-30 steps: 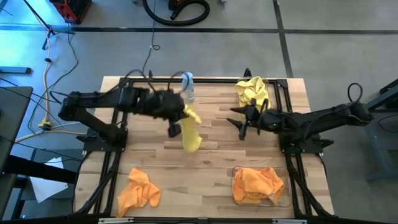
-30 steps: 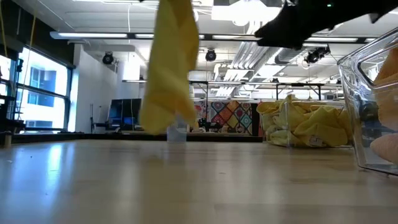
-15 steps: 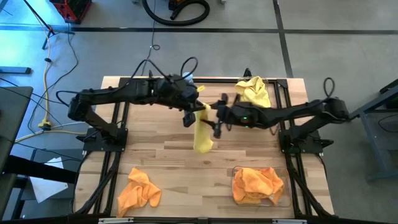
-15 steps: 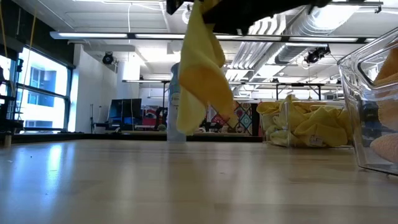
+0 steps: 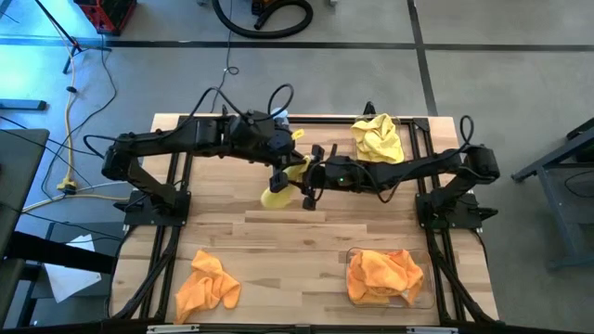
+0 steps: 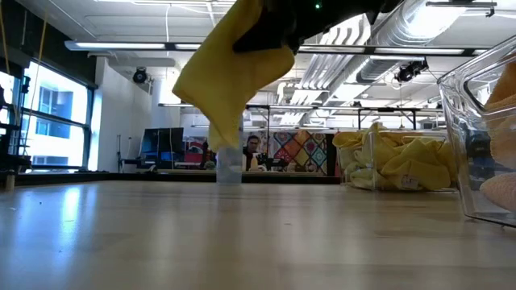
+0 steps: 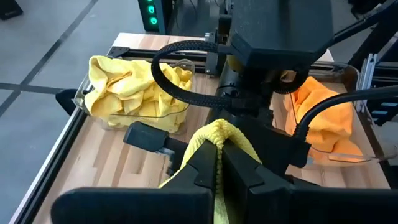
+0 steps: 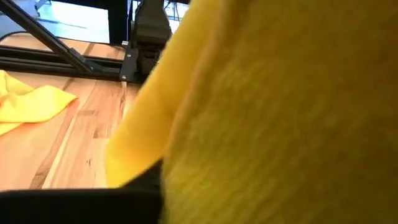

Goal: Sort microfiber towel by color & place in baskets
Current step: Put the yellow microfiber cloth into the top transparent bin

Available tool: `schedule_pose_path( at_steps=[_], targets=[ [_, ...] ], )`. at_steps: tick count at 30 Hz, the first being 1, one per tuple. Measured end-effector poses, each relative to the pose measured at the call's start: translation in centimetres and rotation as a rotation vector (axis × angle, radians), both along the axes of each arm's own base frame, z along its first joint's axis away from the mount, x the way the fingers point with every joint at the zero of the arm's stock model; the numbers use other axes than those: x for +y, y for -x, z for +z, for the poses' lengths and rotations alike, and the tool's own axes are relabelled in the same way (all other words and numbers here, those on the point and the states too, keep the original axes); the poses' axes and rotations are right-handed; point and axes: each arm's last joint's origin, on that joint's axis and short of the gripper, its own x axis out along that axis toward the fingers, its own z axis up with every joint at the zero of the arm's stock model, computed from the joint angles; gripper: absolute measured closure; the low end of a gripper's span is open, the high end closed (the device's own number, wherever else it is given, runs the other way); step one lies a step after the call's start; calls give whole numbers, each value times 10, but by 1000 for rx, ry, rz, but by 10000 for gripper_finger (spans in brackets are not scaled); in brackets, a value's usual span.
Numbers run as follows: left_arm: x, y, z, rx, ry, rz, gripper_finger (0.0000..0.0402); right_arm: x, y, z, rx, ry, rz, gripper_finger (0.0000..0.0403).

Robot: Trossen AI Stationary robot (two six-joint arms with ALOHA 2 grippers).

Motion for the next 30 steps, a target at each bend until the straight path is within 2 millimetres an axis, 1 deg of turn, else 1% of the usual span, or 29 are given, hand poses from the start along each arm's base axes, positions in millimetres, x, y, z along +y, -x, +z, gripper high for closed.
schedule_pose_path(
  at_steps=[3,4,5,9,11,13,15,18,19,22,26,30],
  targets=[
    [0,0,0,-2,4,2,394,0,0,0,5,0,-1,361],
    [0,0,0,-1,8,4,389,0,1,0,10,0,-1,380],
    [0,0,0,0,11,6,384,0,2,0,15,0,-1,390],
    [0,5,-1,30,21,12,356,-1,5,-1,46,-30,-36,379],
    [-1,9,-2,69,9,2,344,-2,9,-4,98,-36,-72,391],
    [-1,15,-6,132,36,19,335,-3,14,-4,128,-37,-115,397],
    [0,22,-7,161,74,50,331,-3,21,-2,163,-45,-161,394],
    [-1,36,-6,138,92,64,333,-5,35,6,206,-59,-216,397],
    [-2,42,-6,116,94,65,335,-5,41,9,220,-65,-231,398],
    [-3,64,-13,83,96,87,340,-6,60,19,256,-83,-299,398],
    [-4,96,-37,3,125,132,344,-8,93,36,289,-98,-395,400],
    [-7,125,-78,-11,148,153,346,-11,133,57,259,-151,-511,401]
  ],
)
